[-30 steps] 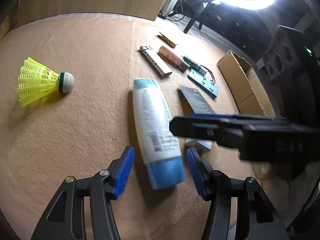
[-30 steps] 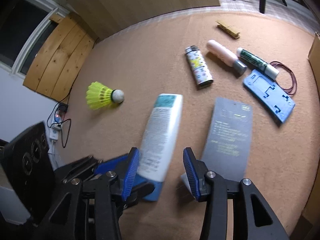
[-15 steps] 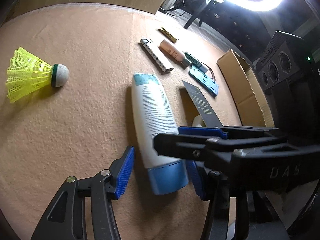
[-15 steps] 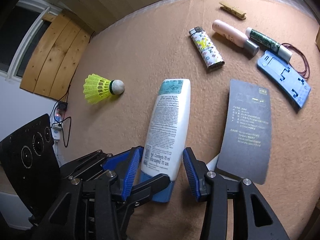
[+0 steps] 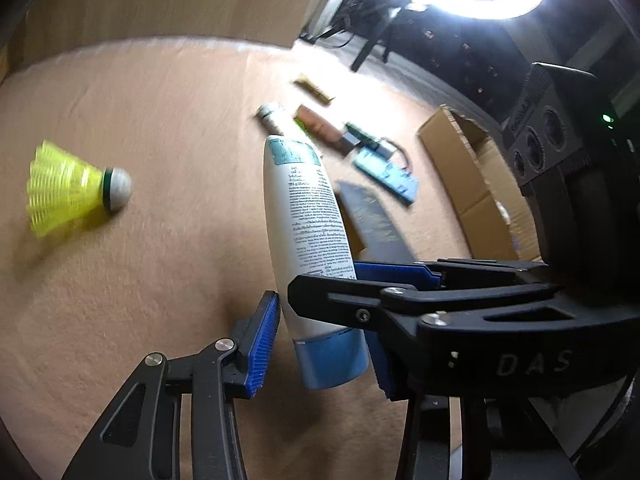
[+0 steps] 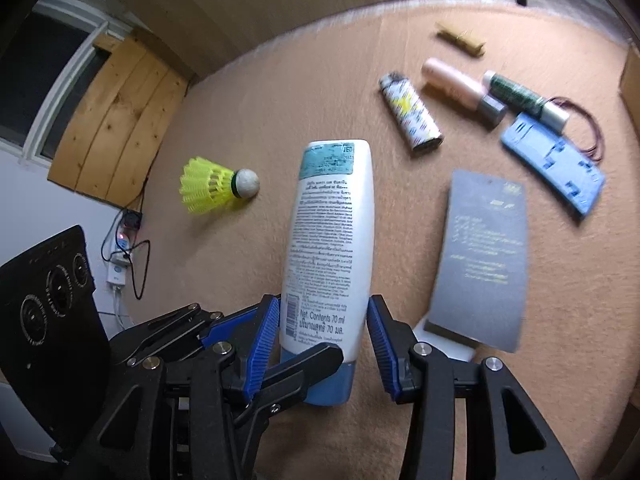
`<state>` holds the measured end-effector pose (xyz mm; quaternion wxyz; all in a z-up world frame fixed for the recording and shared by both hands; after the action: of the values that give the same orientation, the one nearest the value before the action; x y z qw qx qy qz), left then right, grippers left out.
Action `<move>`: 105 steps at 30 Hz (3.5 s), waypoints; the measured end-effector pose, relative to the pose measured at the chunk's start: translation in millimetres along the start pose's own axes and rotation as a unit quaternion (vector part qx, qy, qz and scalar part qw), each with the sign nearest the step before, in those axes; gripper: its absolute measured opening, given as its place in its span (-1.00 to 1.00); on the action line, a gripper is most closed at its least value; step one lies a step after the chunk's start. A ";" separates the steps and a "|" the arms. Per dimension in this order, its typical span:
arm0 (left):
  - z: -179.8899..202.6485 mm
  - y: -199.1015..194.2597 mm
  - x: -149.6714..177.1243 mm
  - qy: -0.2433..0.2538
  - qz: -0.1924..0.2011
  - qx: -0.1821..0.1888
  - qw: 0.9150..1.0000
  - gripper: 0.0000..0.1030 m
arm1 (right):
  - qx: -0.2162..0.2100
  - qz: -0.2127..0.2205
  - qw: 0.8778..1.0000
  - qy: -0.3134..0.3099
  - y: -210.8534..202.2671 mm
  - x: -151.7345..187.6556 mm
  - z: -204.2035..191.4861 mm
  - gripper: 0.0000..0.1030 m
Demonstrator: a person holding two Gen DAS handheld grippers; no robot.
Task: Organize objects
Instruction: 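Close the right tool on the lotion bottle and lift it, then carry the lotion bottle over the box and lower it inside, then reach the right tool to the black card and close on it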
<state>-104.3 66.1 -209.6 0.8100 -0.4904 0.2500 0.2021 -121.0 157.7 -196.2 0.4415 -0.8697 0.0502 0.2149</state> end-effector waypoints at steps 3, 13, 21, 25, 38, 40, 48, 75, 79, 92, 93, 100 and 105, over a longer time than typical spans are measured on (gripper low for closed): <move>21.1 -1.2 -9.0 0.021 0.011 0.003 1.000 -0.13 | 0.003 0.018 1.000 0.001 -19.2 -6.3 3.8 -0.18; 105.7 20.8 -29.5 0.066 0.025 0.048 0.996 -0.13 | 0.035 0.075 0.997 0.014 -94.5 -16.0 46.8 -0.18; 184.1 56.7 -35.7 0.094 0.023 0.083 0.992 -0.13 | 0.067 0.105 0.992 0.027 -145.8 -20.2 101.7 -0.18; 212.8 75.8 -36.4 0.105 0.017 0.088 0.990 -0.13 | 0.077 0.113 0.990 0.038 -162.6 -21.2 130.2 -0.18; 264.2 105.5 -33.2 0.124 0.004 0.086 0.989 0.03 | 0.096 0.132 0.985 0.055 -189.5 -20.5 179.3 -0.15; 264.4 101.1 -32.5 0.127 0.008 0.084 0.988 0.16 | 0.106 0.132 0.984 0.058 -190.5 -19.8 181.2 0.05; 228.7 73.9 -35.6 0.121 0.010 0.076 0.990 0.16 | 0.120 0.148 0.979 0.072 -196.7 -12.7 170.7 0.11; 34.6 -0.4 -35.6 0.072 -0.004 0.029 0.997 0.16 | 0.096 0.110 0.987 0.067 -99.3 11.5 49.2 0.10; 39.3 16.0 -31.7 0.061 -0.010 0.026 0.998 0.14 | 0.087 0.080 0.991 0.066 -78.5 9.3 55.8 0.10; 46.3 72.4 -24.0 0.030 -0.050 0.017 0.998 0.08 | 0.058 0.026 0.994 0.084 -42.6 -9.3 86.6 -0.12; 46.0 74.3 -23.4 0.030 -0.052 0.017 0.998 0.07 | 0.055 0.022 0.994 0.087 -40.6 -9.0 88.6 -0.17; 44.4 82.7 -19.1 0.036 -0.068 0.018 0.997 -0.08 | 0.043 0.005 0.995 0.088 -24.1 -11.3 86.1 -0.29; 44.6 84.1 -19.7 0.036 -0.069 0.020 0.997 -0.15 | 0.040 -0.002 0.996 0.078 -20.2 -11.7 79.9 -0.39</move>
<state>-158.8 141.2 -238.4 0.8221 -0.4972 0.2484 0.1234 -152.2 231.8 -217.6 0.4712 -0.8655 0.0915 0.1434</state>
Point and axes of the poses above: each gripper's, at about its wrist camera, not at the fingertips, and y roughly the way its jaws point, z to its right, x to its underside, the point moved 4 cm from there along y, roughly the way its jaws point, and after that the axes turned 14 degrees about z, right-handed, at the moved point
